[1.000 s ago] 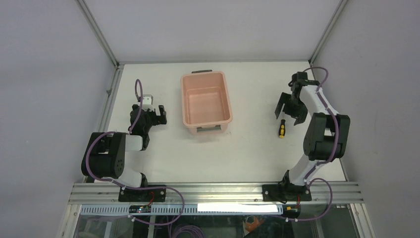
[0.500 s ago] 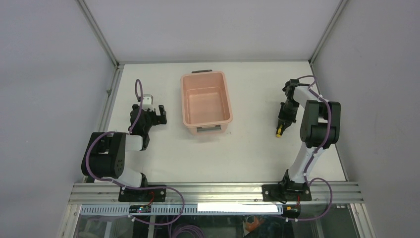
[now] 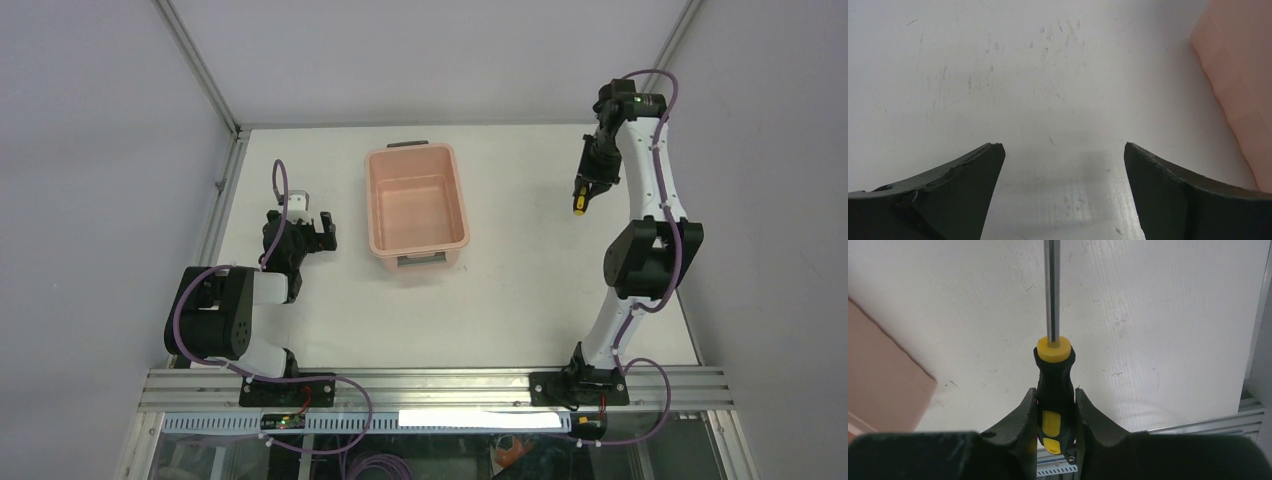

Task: Put the screwdriver in the bin

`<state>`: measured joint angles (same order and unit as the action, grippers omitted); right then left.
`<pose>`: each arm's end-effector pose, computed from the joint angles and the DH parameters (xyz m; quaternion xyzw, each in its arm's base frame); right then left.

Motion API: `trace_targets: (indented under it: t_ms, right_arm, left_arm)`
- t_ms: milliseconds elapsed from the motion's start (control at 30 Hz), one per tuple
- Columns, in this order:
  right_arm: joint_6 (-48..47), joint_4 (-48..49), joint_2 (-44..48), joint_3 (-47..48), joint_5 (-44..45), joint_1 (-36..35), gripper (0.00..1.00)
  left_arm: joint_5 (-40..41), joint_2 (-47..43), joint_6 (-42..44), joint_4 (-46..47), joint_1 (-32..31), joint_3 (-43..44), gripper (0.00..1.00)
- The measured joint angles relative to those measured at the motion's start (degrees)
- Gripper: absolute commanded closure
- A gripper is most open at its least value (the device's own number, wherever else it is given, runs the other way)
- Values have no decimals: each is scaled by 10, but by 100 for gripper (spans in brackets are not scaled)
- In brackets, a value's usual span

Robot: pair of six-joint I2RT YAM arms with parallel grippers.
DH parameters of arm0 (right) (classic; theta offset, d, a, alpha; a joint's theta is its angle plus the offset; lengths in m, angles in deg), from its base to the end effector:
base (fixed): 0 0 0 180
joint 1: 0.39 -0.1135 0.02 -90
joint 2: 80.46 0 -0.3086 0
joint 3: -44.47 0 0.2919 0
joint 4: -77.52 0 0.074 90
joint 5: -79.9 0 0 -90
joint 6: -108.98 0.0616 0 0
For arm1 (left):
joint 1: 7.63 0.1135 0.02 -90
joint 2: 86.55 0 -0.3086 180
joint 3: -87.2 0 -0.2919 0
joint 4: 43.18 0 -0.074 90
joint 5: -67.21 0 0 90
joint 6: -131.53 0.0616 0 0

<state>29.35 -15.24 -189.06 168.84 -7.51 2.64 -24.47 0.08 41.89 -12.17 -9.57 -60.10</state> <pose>0.4291 -0.0255 0.3533 0.1184 0.9862 -0.0152 0.1145 0.2984 -0.0119 0.1328 0.0248 0.8331 -0.0198 0.5522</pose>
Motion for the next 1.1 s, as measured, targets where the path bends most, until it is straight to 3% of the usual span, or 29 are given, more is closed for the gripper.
trace_targets:
  t_ms: [233, 333, 500, 733, 900, 1100]
  right_arm:
    - [17, -62, 0, 78, -15, -25, 100]
    - [36, -70, 0, 96, -27, -68, 100]
    - [83, -52, -22, 153, -50, -191, 100]
    - [128, 17, -145, 289, -55, -370, 100]
    - [146, 70, -201, 263, -45, -431, 100]
    - [162, 125, -231, 164, -15, -445, 100]
  left_arm:
    - [0, 0, 0, 0, 0, 0, 1]
    - [0, 0, 0, 0, 0, 0, 1]
    - [0, 0, 0, 0, 0, 0, 1]
    - [0, 0, 0, 0, 0, 0, 1]
    - [0, 0, 0, 0, 0, 0, 1]
    - [0, 0, 0, 0, 0, 0, 1]
